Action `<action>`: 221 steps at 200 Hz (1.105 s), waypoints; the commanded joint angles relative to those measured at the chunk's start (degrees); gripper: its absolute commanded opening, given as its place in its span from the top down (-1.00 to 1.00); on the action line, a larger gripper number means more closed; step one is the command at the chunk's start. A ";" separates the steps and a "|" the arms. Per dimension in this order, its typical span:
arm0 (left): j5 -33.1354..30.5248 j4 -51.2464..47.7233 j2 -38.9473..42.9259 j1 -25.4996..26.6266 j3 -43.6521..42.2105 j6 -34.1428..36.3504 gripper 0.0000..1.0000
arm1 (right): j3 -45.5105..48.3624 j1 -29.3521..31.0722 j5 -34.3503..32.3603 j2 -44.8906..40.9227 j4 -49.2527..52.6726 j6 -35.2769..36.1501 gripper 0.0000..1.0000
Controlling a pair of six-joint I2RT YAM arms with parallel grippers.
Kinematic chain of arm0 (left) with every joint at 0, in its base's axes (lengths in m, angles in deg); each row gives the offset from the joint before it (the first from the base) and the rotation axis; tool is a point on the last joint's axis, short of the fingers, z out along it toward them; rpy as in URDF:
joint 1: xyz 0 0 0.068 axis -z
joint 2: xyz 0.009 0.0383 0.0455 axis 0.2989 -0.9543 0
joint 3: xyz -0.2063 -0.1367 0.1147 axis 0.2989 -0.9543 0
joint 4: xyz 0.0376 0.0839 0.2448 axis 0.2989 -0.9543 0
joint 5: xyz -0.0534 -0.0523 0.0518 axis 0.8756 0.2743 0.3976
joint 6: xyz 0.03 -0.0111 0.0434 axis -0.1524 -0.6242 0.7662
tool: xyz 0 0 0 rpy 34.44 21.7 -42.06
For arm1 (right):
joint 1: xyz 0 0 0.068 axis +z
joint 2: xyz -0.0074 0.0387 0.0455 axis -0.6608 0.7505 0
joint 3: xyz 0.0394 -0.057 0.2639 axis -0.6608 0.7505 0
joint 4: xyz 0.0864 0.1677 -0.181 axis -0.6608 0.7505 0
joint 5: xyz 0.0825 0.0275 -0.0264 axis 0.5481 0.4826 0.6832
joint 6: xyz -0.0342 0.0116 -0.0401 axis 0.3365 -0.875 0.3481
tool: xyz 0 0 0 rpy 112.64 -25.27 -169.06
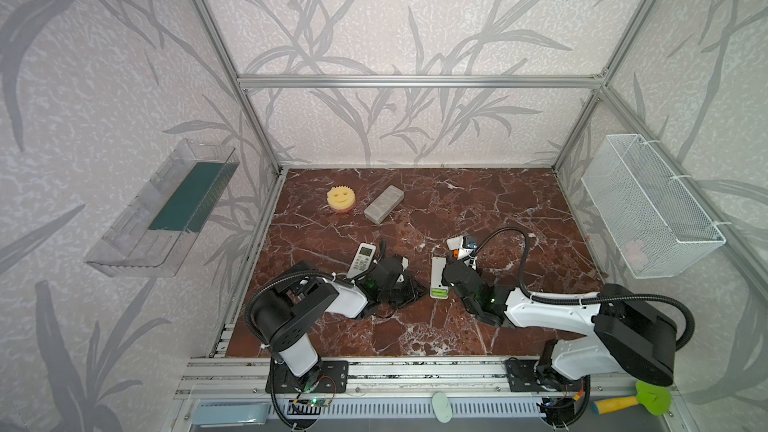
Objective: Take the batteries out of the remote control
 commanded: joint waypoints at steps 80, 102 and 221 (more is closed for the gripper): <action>3.29 1.67 -5.08 0.91 -1.35 -2.06 0.54 | -0.12 -4.77 -1.97 3.05 -9.32 -1.93 1.00; 3.20 1.82 -4.79 0.94 -1.39 -1.89 0.54 | -0.14 -6.21 -1.41 2.83 -9.37 -1.35 1.00; 1.60 -1.99 -2.95 -2.06 2.51 3.01 0.53 | -6.30 -10.99 9.36 12.41 -16.52 6.04 1.00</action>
